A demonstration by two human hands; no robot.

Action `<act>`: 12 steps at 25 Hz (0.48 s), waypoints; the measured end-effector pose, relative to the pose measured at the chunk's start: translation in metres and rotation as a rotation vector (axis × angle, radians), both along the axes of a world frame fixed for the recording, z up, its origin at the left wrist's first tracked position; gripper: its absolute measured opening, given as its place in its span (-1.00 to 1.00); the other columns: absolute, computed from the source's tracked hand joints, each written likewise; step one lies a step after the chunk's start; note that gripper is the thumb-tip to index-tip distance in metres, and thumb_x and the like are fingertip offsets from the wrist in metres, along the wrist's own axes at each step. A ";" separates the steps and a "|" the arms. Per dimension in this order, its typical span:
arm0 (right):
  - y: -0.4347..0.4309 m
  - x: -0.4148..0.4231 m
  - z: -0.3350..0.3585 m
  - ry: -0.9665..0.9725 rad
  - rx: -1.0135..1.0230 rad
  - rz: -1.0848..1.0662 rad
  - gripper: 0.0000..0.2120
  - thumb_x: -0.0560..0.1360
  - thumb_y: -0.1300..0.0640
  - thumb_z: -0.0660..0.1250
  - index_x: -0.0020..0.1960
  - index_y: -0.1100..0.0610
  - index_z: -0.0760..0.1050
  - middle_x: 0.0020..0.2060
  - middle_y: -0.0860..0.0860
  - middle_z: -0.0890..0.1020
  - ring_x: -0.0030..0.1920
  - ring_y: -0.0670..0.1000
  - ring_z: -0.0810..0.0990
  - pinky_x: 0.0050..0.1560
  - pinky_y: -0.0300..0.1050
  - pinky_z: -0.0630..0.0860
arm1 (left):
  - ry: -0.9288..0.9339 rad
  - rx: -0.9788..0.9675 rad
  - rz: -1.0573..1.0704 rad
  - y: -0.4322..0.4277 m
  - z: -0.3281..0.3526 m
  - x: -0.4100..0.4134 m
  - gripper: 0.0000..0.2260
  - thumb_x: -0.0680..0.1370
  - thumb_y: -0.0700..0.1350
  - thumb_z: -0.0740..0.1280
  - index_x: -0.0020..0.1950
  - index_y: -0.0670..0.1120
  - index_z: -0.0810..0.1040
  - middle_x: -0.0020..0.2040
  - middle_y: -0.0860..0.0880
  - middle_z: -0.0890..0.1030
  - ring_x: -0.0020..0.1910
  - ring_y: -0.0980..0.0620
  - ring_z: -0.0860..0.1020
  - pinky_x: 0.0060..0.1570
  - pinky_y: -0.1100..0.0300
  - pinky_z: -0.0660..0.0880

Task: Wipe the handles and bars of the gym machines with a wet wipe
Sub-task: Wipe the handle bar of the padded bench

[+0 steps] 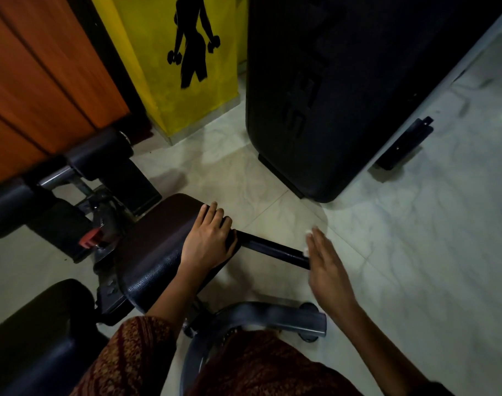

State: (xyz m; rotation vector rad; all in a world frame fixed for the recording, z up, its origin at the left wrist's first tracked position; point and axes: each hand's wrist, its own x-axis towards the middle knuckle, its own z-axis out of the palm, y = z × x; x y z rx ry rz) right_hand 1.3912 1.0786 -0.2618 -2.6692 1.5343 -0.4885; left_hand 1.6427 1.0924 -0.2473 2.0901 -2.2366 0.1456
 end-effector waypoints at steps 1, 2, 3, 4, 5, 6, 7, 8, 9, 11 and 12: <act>-0.006 0.023 0.007 -0.018 0.035 0.014 -0.56 0.38 0.40 0.23 0.26 0.38 0.43 0.24 0.31 0.48 0.20 0.21 0.53 0.23 -0.04 0.44 | 0.002 0.003 0.002 0.000 0.000 0.000 -0.62 0.48 0.03 0.10 -0.10 -0.23 0.57 -0.01 -0.25 0.58 0.14 -0.27 0.52 0.23 -0.14 0.39; -0.012 0.046 0.007 -0.009 0.086 0.073 -0.55 0.34 0.40 0.26 0.24 0.37 0.46 0.23 0.29 0.50 0.19 0.19 0.54 0.18 -0.03 0.47 | 0.005 0.009 0.003 0.000 0.001 0.000 -0.62 0.48 0.03 0.11 -0.10 -0.23 0.57 -0.01 -0.25 0.58 0.14 -0.27 0.51 0.23 -0.13 0.39; -0.016 0.066 0.005 0.030 0.153 0.145 -0.56 0.35 0.38 0.24 0.24 0.36 0.45 0.22 0.27 0.51 0.20 0.19 0.54 0.21 -0.01 0.46 | 0.002 0.013 0.003 0.001 0.001 0.000 -0.62 0.48 0.03 0.11 -0.09 -0.23 0.57 -0.01 -0.25 0.58 0.15 -0.27 0.51 0.23 -0.13 0.39; -0.017 0.080 0.000 0.086 0.219 0.197 -0.57 0.38 0.37 0.19 0.25 0.35 0.44 0.19 0.25 0.53 0.18 0.20 0.54 0.23 0.01 0.44 | -0.004 0.013 0.001 0.001 0.001 0.000 -0.61 0.48 0.03 0.11 -0.09 -0.24 0.57 -0.01 -0.25 0.58 0.15 -0.28 0.51 0.22 -0.14 0.39; -0.018 0.085 -0.006 0.124 0.248 0.208 -0.59 0.39 0.33 0.14 0.21 0.33 0.47 0.11 0.23 0.57 0.09 0.19 0.58 0.16 0.00 0.48 | -0.010 0.011 -0.001 0.001 0.001 0.000 -0.61 0.48 0.03 0.11 -0.09 -0.24 0.57 -0.01 -0.26 0.58 0.15 -0.28 0.51 0.22 -0.14 0.39; -0.019 0.082 -0.013 0.110 0.258 0.172 -0.61 0.37 0.28 0.09 0.11 0.31 0.53 -0.03 0.20 0.62 -0.08 0.17 0.63 0.00 -0.05 0.55 | -0.011 0.010 -0.001 0.001 0.002 0.000 -0.61 0.48 0.03 0.11 -0.10 -0.24 0.58 -0.01 -0.26 0.59 0.14 -0.28 0.52 0.22 -0.15 0.39; -0.019 0.071 -0.017 0.113 0.276 0.137 -0.61 0.34 0.23 0.05 -0.01 0.27 0.58 -0.17 0.15 0.63 -0.25 0.12 0.64 -0.17 -0.10 0.58 | -0.009 0.009 0.001 0.001 0.002 -0.001 -0.61 0.48 0.03 0.10 -0.10 -0.24 0.58 -0.02 -0.26 0.59 0.14 -0.28 0.52 0.21 -0.15 0.39; -0.019 0.055 -0.019 0.142 0.269 0.119 -0.61 0.31 0.21 0.03 -0.10 0.23 0.60 -0.27 0.11 0.62 -0.35 0.09 0.62 -0.27 -0.14 0.56 | -0.003 0.004 0.005 0.001 0.002 -0.001 -0.61 0.48 0.02 0.10 -0.11 -0.24 0.58 -0.02 -0.26 0.59 0.13 -0.28 0.52 0.21 -0.15 0.39; -0.017 0.040 -0.020 0.177 0.271 0.112 -0.62 0.29 0.21 0.01 -0.15 0.21 0.59 -0.32 0.09 0.60 -0.39 0.08 0.59 -0.29 -0.14 0.55 | 0.004 -0.003 0.008 0.001 0.002 -0.002 -0.62 0.48 0.02 0.10 -0.11 -0.25 0.57 -0.02 -0.26 0.59 0.13 -0.28 0.52 0.22 -0.15 0.39; -0.008 0.008 -0.017 0.237 0.232 0.065 -0.58 0.27 0.23 -0.02 -0.13 0.22 0.59 -0.29 0.10 0.59 -0.35 0.10 0.59 -0.21 -0.06 0.56 | 0.009 -0.011 0.006 0.000 0.002 -0.001 -0.62 0.48 0.01 0.10 -0.12 -0.25 0.57 -0.03 -0.26 0.59 0.14 -0.29 0.52 0.21 -0.16 0.39; -0.004 -0.005 -0.013 0.250 0.211 0.025 -0.56 0.26 0.24 -0.03 -0.11 0.25 0.59 -0.28 0.12 0.59 -0.33 0.12 0.58 -0.19 -0.02 0.57 | 0.006 -0.010 0.002 0.001 0.002 -0.001 -0.62 0.48 0.01 0.10 -0.12 -0.25 0.58 -0.03 -0.26 0.59 0.14 -0.29 0.52 0.21 -0.16 0.40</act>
